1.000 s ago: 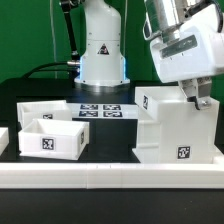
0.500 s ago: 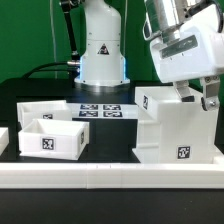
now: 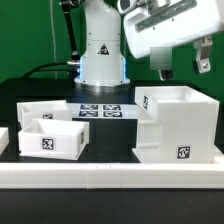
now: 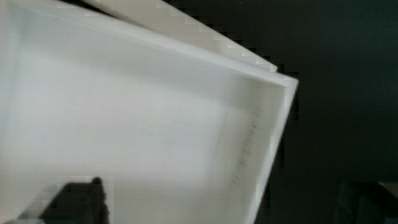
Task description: Assemble drawer
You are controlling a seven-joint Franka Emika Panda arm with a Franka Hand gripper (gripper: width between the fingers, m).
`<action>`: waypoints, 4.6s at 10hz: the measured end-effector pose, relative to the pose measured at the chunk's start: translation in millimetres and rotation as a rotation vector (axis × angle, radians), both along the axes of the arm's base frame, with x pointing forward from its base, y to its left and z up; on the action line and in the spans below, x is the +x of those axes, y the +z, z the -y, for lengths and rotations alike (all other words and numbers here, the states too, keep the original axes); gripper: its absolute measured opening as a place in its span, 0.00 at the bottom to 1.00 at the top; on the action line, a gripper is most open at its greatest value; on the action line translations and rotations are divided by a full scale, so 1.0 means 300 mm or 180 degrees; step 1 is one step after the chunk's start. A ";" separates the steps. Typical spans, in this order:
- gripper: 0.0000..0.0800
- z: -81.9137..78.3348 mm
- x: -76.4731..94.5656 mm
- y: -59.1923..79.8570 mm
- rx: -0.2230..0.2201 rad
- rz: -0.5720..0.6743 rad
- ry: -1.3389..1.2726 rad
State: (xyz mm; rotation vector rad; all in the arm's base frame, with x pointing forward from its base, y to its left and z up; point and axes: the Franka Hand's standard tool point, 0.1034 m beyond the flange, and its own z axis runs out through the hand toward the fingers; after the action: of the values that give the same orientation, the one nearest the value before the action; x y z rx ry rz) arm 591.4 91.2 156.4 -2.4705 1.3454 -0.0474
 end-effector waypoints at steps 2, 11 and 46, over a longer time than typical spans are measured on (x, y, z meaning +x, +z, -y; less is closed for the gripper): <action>0.81 0.006 -0.011 0.003 0.0001 -0.0047 0.0086; 0.81 0.341 -0.105 -0.023 -0.0345 -0.0195 0.1603; 0.41 0.551 -0.257 -0.493 -0.1040 -0.0193 0.2349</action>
Offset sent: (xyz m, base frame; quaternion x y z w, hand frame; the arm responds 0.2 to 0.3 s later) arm 0.0000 0.0000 0.0000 0.0000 0.0000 0.0000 1.0000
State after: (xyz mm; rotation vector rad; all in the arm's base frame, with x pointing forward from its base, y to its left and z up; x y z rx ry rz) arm 514.3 -74.0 8.6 -3.1079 0.3913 -0.0188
